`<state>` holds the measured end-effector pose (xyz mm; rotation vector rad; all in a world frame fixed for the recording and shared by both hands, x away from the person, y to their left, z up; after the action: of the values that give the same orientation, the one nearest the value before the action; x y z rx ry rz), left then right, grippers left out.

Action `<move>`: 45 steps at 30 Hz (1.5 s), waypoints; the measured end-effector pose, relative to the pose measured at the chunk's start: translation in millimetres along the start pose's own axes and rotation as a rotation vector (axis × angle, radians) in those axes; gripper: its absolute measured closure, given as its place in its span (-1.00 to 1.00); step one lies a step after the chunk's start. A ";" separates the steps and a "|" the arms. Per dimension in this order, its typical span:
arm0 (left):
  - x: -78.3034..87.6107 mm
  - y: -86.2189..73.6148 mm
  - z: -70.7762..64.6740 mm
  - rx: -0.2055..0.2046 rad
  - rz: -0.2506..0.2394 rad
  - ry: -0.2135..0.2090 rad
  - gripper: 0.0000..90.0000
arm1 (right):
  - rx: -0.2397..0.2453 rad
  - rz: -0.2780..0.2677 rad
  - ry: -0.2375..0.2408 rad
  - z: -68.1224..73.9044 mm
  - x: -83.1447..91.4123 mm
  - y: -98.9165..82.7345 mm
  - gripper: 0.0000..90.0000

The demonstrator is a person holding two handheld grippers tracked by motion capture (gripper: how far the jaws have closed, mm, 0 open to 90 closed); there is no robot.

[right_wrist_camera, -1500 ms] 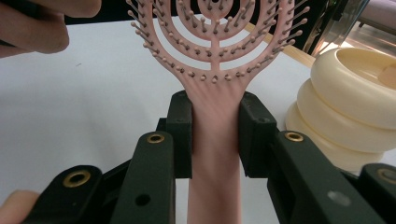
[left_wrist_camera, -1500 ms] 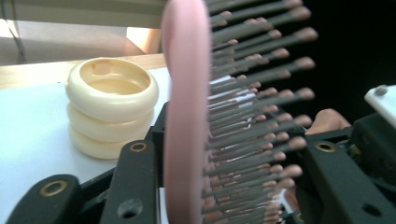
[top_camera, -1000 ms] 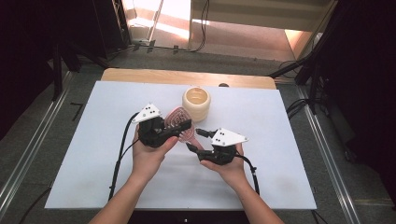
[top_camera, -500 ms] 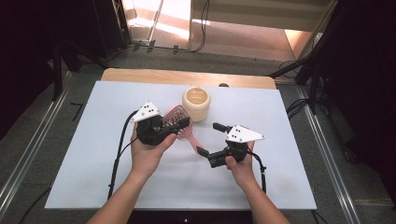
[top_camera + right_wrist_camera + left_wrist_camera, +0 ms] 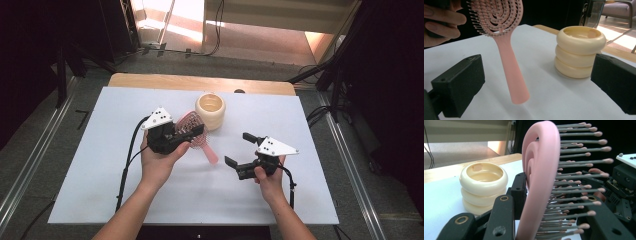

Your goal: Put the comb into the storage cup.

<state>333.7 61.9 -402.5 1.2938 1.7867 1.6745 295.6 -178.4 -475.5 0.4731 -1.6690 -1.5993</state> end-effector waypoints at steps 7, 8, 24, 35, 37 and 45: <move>1.4 3.3 2.4 -0.006 -0.002 -0.002 0.41 | -0.006 -0.018 -0.035 -12.0 17.8 -6.0 -1.00; 1.6 3.6 2.7 -0.004 -0.002 -0.004 0.41 | -0.006 -0.018 -0.035 -12.0 17.8 -6.0 -1.00; 3.4 9.7 8.7 -0.001 -0.005 0.009 0.41 | -0.013 -0.015 -0.093 -25.8 42.9 -19.7 -1.00; 5.2 17.8 10.2 -0.022 -0.008 0.017 0.41 | -0.011 0.009 -0.125 -33.0 59.1 -31.8 -1.00; 5.5 19.8 11.0 -0.017 -0.015 0.017 0.41 | -0.013 0.012 -0.127 -33.4 61.5 -33.6 -1.00; 6.5 27.1 14.1 -0.023 -0.018 0.019 0.41 | -0.022 0.014 -0.141 -37.5 74.5 -39.8 -1.00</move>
<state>351.3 71.9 -378.7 1.2521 1.7792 1.6988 265.9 -263.2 -496.8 0.3432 -1.7523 -1.6723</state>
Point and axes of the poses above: each handheld gripper's, and its own axes: x roughly backward along the jaws, y roughly out of its top, z roughly to its left, the point moved 4 cm from there along -x, roughly forward along the jaws, and after that the axes turned 1 degree about z, right-handed, at the moved point
